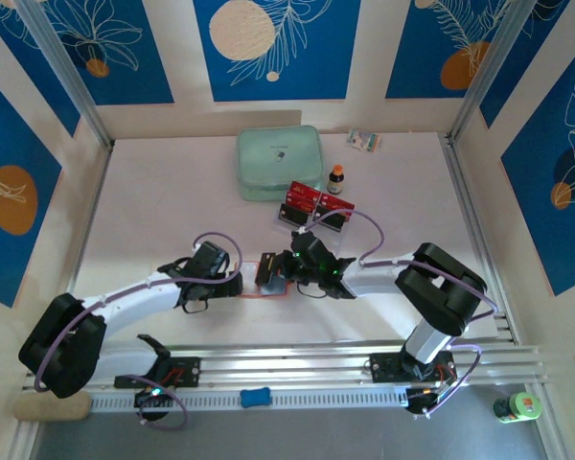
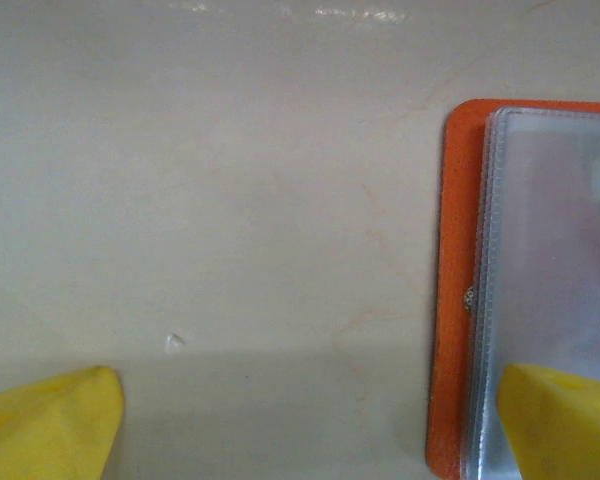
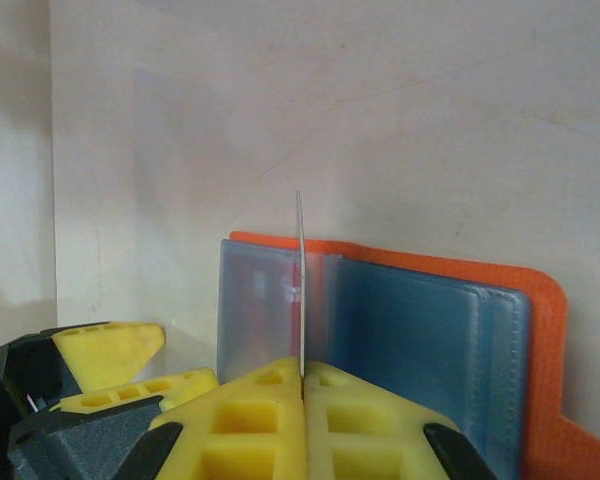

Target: Put the credit cards into the card holder

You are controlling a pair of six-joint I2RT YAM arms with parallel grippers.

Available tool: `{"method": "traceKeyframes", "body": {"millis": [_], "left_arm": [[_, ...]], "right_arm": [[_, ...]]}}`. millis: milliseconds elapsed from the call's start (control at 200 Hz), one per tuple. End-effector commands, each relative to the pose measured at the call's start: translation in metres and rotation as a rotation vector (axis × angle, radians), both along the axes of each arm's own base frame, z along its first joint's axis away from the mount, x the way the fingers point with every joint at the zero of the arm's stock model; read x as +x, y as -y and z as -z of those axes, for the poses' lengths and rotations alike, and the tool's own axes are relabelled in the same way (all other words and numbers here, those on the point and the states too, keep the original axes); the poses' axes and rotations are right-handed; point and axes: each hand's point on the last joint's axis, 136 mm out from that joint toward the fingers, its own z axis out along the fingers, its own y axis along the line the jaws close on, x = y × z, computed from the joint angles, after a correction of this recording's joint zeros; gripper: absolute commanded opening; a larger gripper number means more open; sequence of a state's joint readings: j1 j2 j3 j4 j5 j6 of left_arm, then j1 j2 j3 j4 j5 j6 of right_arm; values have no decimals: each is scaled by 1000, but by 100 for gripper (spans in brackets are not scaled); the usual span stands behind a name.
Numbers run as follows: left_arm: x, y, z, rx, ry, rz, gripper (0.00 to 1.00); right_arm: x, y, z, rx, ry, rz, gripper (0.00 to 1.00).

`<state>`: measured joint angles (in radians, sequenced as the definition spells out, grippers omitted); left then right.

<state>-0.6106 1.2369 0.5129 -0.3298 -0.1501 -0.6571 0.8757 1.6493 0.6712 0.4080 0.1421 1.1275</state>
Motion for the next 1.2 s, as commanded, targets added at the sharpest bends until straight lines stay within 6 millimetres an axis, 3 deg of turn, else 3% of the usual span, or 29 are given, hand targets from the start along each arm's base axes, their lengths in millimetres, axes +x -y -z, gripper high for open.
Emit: {"method": "traceKeyframes", "body": {"millis": [0, 245, 1195], "left_arm": [[-6, -7, 0, 3, -17, -28, 96], [-2, -4, -7, -7, -5, -28, 97], [-5, -3, 8, 14, -59, -24, 96]], "right_arm": [[-6, -1, 13, -14, -24, 0, 0], [-7, -2, 17, -7, -41, -3, 0], [-28, -1, 34, 0, -127, -49, 0]]}}
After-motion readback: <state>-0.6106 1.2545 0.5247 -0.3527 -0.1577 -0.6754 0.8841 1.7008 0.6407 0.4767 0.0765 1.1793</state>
